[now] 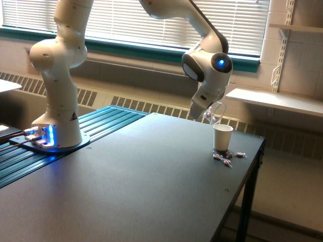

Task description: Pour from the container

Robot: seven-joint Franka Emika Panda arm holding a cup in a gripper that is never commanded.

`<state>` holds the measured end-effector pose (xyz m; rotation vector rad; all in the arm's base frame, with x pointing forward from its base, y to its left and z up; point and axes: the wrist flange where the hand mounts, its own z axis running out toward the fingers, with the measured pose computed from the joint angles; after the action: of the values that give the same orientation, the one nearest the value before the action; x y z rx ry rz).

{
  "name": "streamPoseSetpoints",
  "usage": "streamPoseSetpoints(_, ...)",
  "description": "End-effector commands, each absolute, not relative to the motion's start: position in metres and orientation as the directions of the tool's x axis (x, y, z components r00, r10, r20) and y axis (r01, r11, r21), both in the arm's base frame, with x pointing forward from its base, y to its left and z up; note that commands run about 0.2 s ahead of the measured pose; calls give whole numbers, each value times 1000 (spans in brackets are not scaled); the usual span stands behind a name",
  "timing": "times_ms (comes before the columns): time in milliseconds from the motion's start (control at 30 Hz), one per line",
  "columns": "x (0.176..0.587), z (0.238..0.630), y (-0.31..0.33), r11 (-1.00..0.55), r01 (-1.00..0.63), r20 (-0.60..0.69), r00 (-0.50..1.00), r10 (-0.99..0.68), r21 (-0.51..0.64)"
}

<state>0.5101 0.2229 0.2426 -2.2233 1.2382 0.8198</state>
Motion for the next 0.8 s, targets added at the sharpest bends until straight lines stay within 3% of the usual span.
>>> streamPoseSetpoints(33, 512, 242, 221, -457, -884, -708, 384, -593, -97)
streamPoseSetpoints(367, 504, 235, 224, -416, -905, -733, 345, -587, -93)
streamPoseSetpoints(800, 503, 252, 231, -453, -879, -691, 420, -589, -149)
